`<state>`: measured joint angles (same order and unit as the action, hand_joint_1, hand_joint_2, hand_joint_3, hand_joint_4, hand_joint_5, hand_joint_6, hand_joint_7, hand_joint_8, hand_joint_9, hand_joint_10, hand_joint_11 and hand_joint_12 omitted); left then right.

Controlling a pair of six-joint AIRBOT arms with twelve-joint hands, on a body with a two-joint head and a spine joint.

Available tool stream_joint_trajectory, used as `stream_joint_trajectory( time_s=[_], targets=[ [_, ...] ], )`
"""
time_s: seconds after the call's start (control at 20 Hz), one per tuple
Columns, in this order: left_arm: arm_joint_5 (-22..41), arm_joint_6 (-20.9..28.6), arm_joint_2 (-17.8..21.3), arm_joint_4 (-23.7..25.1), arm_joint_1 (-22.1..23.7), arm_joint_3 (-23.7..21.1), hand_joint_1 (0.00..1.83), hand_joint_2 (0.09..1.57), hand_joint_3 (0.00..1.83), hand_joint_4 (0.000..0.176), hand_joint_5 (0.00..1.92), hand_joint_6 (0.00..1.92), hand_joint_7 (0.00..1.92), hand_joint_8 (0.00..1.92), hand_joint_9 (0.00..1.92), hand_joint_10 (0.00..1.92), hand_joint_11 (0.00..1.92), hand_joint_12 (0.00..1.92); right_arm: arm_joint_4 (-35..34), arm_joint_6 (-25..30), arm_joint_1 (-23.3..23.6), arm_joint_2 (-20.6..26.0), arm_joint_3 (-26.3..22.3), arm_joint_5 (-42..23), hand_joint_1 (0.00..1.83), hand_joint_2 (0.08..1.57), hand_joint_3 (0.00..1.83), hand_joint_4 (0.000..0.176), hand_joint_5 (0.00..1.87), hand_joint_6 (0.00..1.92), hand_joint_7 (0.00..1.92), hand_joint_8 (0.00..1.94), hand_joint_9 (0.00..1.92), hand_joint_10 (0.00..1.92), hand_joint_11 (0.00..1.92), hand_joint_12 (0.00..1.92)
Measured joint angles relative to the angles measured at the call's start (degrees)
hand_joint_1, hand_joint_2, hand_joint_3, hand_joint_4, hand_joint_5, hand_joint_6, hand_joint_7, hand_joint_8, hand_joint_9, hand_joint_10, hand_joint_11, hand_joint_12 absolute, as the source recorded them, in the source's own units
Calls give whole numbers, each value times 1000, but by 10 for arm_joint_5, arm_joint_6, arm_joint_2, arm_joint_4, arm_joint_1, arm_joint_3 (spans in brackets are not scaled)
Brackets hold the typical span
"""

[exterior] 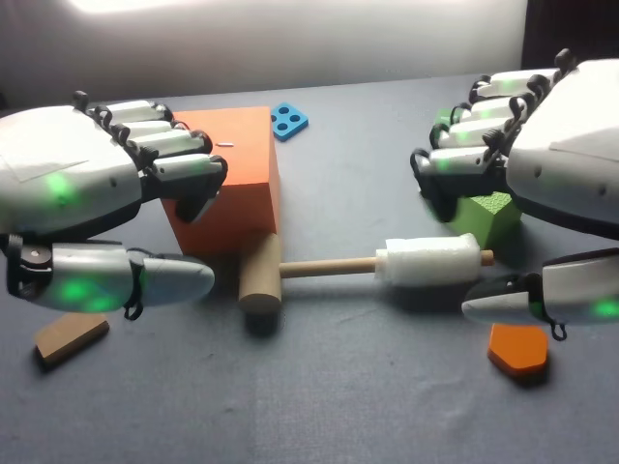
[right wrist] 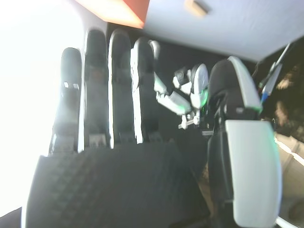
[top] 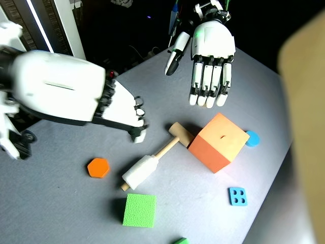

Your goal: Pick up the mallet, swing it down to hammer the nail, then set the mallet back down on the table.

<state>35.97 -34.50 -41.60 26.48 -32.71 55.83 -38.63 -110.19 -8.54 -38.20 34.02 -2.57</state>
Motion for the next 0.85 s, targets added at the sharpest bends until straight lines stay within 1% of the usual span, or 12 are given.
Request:
stream_joint_trajectory(
  time_s=[0.05,0.1,0.15,0.2,0.25,0.3,0.35,0.4,0.45,0.55,0.7,0.85],
  targets=[
    [6,0,-4,-2,-4,1,109,1323,3,0,1201,1921,1249,1921,1065,1921,782,1921,-1,-1,0,-2,-1,-10,449,1067,0,0,591,1920,608,1940,731,1920,898,1921],
    [7,0,-8,0,-4,4,210,1250,0,21,1497,1921,1536,1921,1453,1921,1312,1921,-3,-1,0,-2,-1,-19,358,1098,2,0,1058,1921,1169,1941,1233,1921,1350,1921],
    [6,1,-12,4,-4,8,200,1263,2,65,1595,1921,1644,1921,1645,1921,1598,1921,-3,-2,0,-2,0,-27,283,1124,9,0,1432,1921,1506,1941,1548,1921,1607,1921],
    [6,1,-15,3,-3,10,310,1302,13,83,1609,1921,1660,1921,1698,1921,1713,1921,-4,-2,0,-2,0,-36,281,1154,16,0,1575,1921,1640,1941,1679,1921,1744,1921],
    [7,1,-17,2,1,12,596,1361,14,157,1588,1921,1645,1921,1689,1921,1735,1921,-4,-2,0,-2,0,-41,390,1317,25,0,1627,1921,1716,1941,1764,1921,1835,1921],
    [9,2,-19,1,11,12,877,1400,14,172,1619,1921,1693,1921,1728,1921,1779,1921,-4,-2,0,-2,-1,-45,689,1431,30,0,1600,1921,1736,1941,1794,1921,1863,1921],
    [13,2,-22,-2,21,12,1056,1412,11,175,1622,1921,1694,1921,1737,1921,1795,1921,-4,-3,0,-2,-1,-47,821,1482,15,53,1587,1921,1746,1941,1807,1921,1864,1921],
    [13,1,-24,-3,24,11,1179,1406,5,176,1612,1921,1658,1921,1698,1921,1755,1921,-6,-2,-1,-2,0,-52,895,1503,9,128,1594,1921,1736,1941,1803,1921,1864,1921],
    [11,1,-25,-3,27,11,1184,1419,10,176,1607,1921,1623,1921,1661,1921,1709,1921,-6,-2,-2,-2,0,-57,917,1499,3,145,1616,1921,1723,1941,1789,1921,1849,1921],
    [1,1,-25,-1,31,6,1044,1454,25,176,1502,1921,1518,1921,1578,1921,1649,1921,-6,-2,-2,-1,0,-66,925,1496,1,159,1640,1921,1731,1941,1791,1921,1846,1921],
    [-4,1,-25,-1,35,6,926,1459,23,163,1427,1921,1458,1921,1506,1921,1569,1921,-7,-2,-2,-1,0,-79,957,1498,1,176,1644,1921,1720,1941,1784,1921,1828,1921],
    [-4,1,-25,-1,35,6,1108,1418,0,156,1413,1921,1470,1921,1523,1921,1570,1921,-7,-2,-4,-1,-1,-87,947,1492,0,174,1631,1921,1710,1941,1770,1921,1817,1921]
  ],
)
